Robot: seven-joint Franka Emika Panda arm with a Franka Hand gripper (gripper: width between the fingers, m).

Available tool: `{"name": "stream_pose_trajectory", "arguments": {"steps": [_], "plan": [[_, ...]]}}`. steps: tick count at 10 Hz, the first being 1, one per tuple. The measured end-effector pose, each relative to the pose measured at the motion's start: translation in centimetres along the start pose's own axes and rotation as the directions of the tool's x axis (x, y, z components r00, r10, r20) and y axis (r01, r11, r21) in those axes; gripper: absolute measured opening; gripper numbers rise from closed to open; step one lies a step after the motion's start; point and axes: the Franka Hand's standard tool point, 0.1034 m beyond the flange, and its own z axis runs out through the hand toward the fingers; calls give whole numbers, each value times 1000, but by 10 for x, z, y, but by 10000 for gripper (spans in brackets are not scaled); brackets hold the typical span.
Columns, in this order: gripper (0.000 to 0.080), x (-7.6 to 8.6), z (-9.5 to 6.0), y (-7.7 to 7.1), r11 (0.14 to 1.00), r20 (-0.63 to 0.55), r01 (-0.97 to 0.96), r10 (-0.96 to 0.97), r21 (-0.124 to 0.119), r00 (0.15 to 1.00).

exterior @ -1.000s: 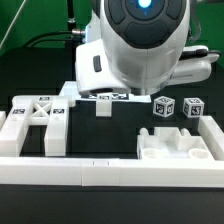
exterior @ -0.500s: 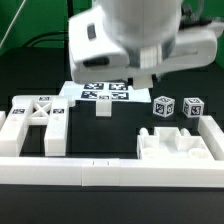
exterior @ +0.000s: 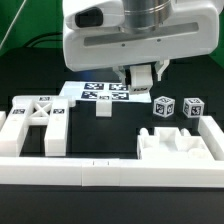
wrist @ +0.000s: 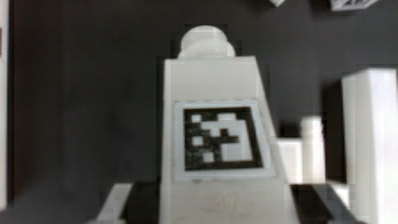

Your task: Assemble chair

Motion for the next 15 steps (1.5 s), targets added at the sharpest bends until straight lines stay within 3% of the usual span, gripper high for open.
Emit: {"name": "stream_pose_trajectory", "arguments": {"steps": [2, 4, 9, 10, 11, 12, 13, 15], "plan": [[287, 8, -10, -2, 1000, -111, 9, -11, -18, 994], [287, 33, -23, -20, 999, -278, 14, -24, -39, 960], [287, 46, -22, -13, 997, -560, -3, -41, -78, 827], [287, 52, -26, -30, 998, -607, -6, -37, -69, 794], [287, 53, -24, -49, 999, -616, -32, 3, -35, 788], [287, 53, -22, -66, 999, -620, -34, 13, -22, 785], [287, 54, -23, -59, 999, -619, -8, -25, -51, 785], [287, 54, -23, -58, 999, -619, -11, -21, -48, 785]]}}
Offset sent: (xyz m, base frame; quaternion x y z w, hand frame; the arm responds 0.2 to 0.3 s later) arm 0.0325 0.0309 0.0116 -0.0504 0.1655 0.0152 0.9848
